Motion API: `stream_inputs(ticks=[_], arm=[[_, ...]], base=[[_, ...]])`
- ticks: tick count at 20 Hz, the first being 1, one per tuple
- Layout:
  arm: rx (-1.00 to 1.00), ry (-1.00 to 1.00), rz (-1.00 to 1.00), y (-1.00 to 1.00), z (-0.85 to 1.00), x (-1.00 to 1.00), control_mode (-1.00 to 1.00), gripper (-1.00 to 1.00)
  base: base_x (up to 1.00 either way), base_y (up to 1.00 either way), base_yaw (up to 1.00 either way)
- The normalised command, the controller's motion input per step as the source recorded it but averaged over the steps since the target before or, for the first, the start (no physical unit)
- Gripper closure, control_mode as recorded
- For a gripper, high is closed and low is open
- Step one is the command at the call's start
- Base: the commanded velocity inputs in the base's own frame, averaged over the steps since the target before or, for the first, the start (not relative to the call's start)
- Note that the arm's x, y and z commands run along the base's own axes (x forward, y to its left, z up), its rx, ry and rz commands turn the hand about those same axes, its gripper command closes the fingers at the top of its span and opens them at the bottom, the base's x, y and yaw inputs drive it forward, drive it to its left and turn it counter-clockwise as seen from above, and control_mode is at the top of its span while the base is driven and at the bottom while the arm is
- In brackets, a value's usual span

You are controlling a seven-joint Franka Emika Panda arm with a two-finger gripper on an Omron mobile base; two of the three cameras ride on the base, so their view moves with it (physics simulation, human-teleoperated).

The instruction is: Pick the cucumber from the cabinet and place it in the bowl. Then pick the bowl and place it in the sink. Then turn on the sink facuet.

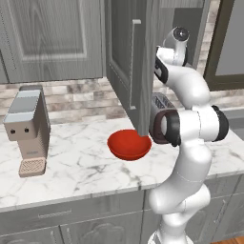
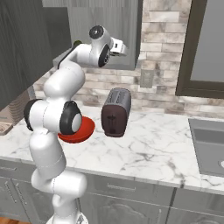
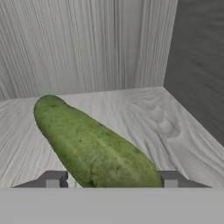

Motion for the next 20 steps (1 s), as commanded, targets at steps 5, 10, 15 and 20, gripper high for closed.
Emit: stream_inputs(ticks=[5,10,15,20], arm=[[0.0,0.0,0.0,0.0,-0.02,0.0,-1.0,1.0],[0.0,0.0,0.01,0.0,-0.06,-0.09,-1.0,1.0],[0.0,-0.03,0.0,0.0,-0.01,-0.57,-1.0,1.0],[0.0,0.0,0.05,0.0,0.0,-0.93,-1.0,1.0]], base=[[0.0,0.0,0.0],[0.0,0.0,0.0],[0.0,0.0,0.0],[0.0,0.0,0.0]])
